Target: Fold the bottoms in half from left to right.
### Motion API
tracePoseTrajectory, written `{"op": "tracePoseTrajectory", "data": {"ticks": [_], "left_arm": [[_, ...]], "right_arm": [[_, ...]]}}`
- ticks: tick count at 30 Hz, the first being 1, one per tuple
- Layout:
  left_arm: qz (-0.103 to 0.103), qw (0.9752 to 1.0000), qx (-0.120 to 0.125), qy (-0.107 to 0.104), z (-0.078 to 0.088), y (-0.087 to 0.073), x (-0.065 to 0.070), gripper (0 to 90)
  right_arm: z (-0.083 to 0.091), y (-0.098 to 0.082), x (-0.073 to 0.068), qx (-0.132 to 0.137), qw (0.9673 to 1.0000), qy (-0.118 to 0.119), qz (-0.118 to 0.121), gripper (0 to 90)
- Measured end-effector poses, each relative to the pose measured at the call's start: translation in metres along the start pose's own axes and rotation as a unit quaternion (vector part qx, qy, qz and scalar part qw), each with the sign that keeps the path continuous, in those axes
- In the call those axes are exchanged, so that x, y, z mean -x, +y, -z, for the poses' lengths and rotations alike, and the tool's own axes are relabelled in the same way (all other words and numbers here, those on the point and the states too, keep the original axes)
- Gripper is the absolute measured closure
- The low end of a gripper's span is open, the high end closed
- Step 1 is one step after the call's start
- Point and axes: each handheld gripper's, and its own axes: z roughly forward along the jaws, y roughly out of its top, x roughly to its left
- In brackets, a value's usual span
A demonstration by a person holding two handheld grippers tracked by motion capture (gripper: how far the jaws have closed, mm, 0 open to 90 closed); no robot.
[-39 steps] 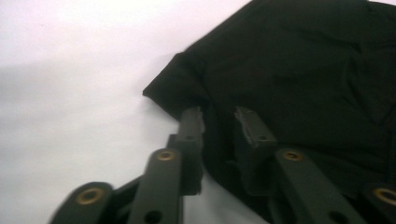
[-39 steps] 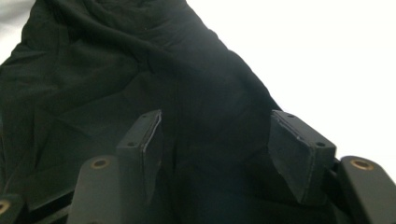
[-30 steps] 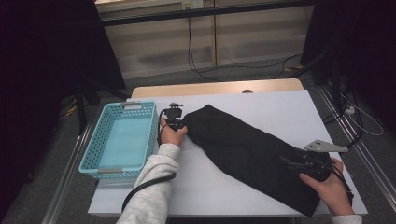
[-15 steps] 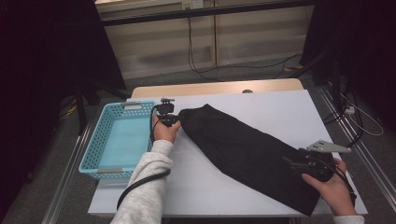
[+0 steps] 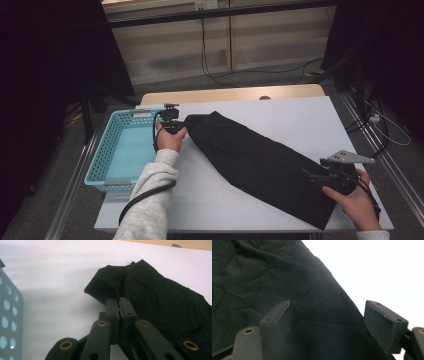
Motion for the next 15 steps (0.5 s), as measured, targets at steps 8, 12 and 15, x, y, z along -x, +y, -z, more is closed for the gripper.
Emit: {"op": "tracePoseTrajectory", "data": {"ticks": [8, 12, 15], "left_arm": [[-0.003, 1.0000, 0.005, 0.005, 0.010, 0.006, -0.004, 87.0], [-0.005, 0.9999, 0.006, 0.009, 0.015, 0.007, -0.007, 87.0], [-0.005, 0.9999, 0.007, 0.011, 0.017, 0.008, -0.010, 87.0]], "right_arm": [[0.000, 0.001, -0.002, 0.002, 1.0000, 0.003, 0.003, 18.6], [-0.002, 0.000, -0.001, -0.001, 1.0000, 0.005, 0.001, 17.1], [-0.003, 0.001, -0.003, 0.001, 1.0000, 0.009, 0.001, 15.4]]}}
